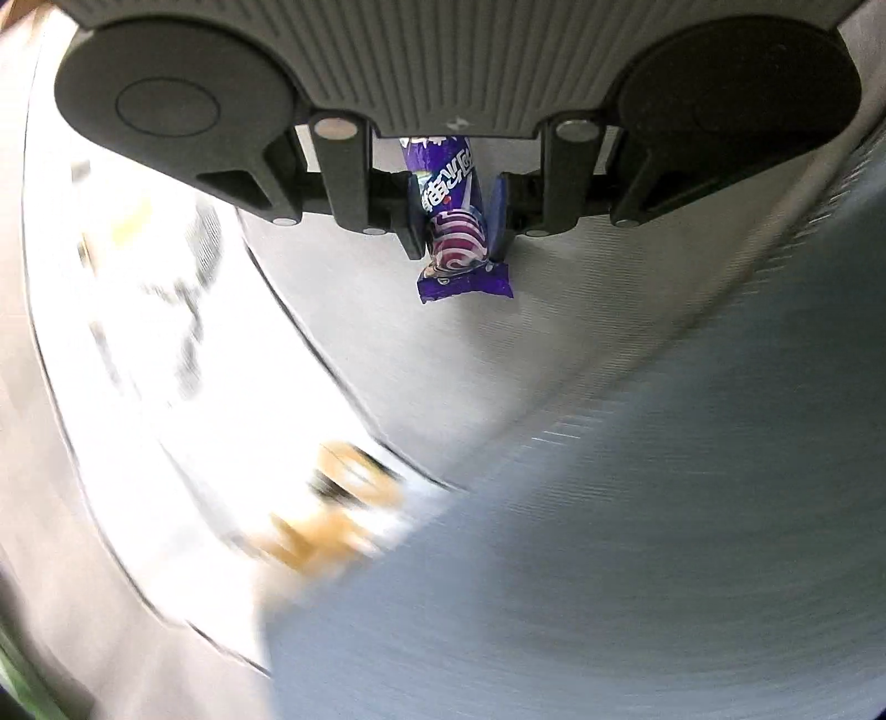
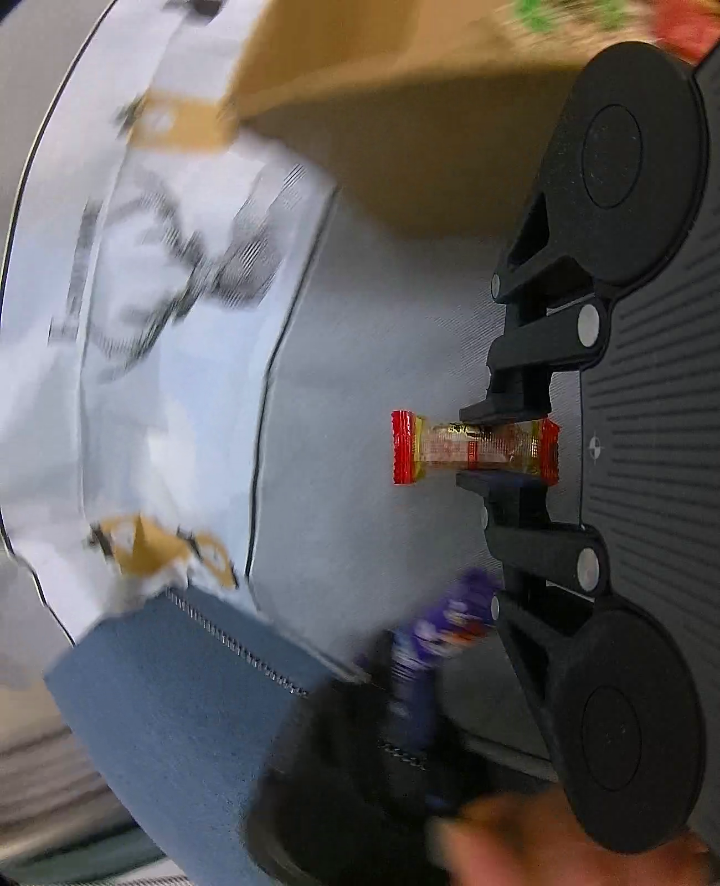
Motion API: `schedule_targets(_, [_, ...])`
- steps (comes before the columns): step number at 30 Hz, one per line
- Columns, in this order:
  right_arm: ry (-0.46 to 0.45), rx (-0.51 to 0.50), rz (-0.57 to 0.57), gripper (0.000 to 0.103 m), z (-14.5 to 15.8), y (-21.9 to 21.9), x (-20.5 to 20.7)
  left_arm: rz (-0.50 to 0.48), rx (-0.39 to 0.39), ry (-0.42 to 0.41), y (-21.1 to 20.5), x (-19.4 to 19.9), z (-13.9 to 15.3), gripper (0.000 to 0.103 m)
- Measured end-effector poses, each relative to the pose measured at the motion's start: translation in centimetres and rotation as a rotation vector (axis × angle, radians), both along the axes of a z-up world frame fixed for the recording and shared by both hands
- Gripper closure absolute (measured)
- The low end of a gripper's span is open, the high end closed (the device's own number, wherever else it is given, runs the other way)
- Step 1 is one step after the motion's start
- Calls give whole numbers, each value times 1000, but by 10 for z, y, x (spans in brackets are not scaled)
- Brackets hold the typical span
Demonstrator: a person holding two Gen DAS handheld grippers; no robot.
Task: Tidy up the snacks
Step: 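Grasp the purple candy bar with left tool while right tool grasps the small red-wrapped sweet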
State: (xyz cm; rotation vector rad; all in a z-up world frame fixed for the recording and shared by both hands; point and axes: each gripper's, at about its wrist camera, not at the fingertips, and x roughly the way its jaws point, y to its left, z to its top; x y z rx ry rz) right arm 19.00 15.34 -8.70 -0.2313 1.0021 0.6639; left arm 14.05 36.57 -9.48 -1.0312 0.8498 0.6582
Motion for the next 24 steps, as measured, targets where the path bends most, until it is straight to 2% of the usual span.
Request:
schedule_targets(3, [-4,23,-25,86,6,-15,-21,-192,50,-16,-13,21,8,77])
schedule_targets(5, [-3,39,-31,86,5,-20,-38,-315,148,-17,-23,31,20,77])
schedule_targets(8, [-3,33,-36,86,-7,-16,-51,-519,352,23,-38,42,36,77])
schedule_targets(9, [-16,26,-34,86,-10,-14,-53,-551,378,36,-41,42,37,77])
schedule_targets(14, [30,5,-51,86,-30,-15,-57,-621,361,134,-38,39,10,77])
schedule_targets(17, [59,-14,-68,85,-39,-13,-55,-639,309,143,-33,45,-8,77])
schedule_targets(19, [66,-14,-69,85,-41,-13,-53,-633,302,143,-32,42,-14,75])
schedule_targets(20, [65,-15,-70,85,-41,-13,-51,-630,299,139,-32,42,-13,73])
schedule_targets(22, [74,-9,-79,82,-41,-15,-50,-629,300,140,-32,40,-11,61])
schedule_targets(24, [79,-7,-80,82,-40,-15,-52,-654,336,162,-39,41,-8,52])
